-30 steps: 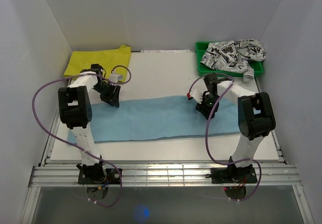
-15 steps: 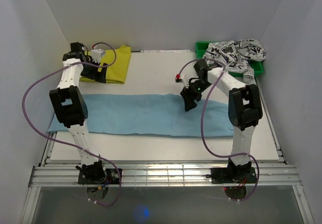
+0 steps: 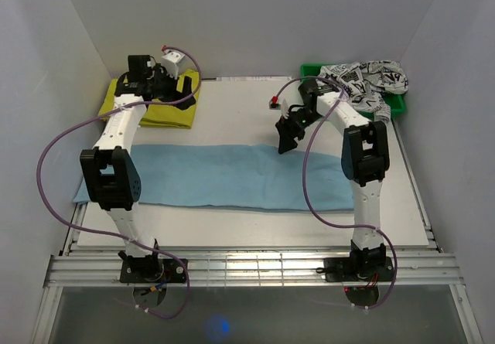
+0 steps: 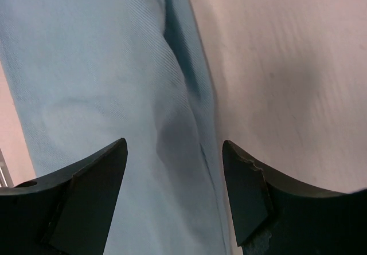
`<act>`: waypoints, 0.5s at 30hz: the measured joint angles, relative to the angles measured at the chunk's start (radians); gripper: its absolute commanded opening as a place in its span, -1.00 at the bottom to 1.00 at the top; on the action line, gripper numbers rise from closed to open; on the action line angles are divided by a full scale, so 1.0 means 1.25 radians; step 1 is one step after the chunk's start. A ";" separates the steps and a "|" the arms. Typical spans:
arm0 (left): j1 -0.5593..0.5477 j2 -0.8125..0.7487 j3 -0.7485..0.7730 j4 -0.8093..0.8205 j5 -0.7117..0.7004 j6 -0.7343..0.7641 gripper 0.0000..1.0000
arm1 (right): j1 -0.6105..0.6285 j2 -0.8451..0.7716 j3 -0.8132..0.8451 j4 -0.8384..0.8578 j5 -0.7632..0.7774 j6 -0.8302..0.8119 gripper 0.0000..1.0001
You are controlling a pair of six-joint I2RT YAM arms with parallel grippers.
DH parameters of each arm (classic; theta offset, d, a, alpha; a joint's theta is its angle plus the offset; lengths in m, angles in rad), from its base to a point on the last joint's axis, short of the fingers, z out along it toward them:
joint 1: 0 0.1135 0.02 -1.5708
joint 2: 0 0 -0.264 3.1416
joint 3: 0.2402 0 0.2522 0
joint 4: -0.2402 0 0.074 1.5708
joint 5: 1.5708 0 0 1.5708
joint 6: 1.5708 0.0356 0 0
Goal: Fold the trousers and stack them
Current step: Fold the trousers
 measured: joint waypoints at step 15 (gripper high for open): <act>-0.106 0.084 -0.081 -0.018 0.011 -0.027 0.96 | 0.092 0.009 -0.012 0.129 0.050 0.045 0.36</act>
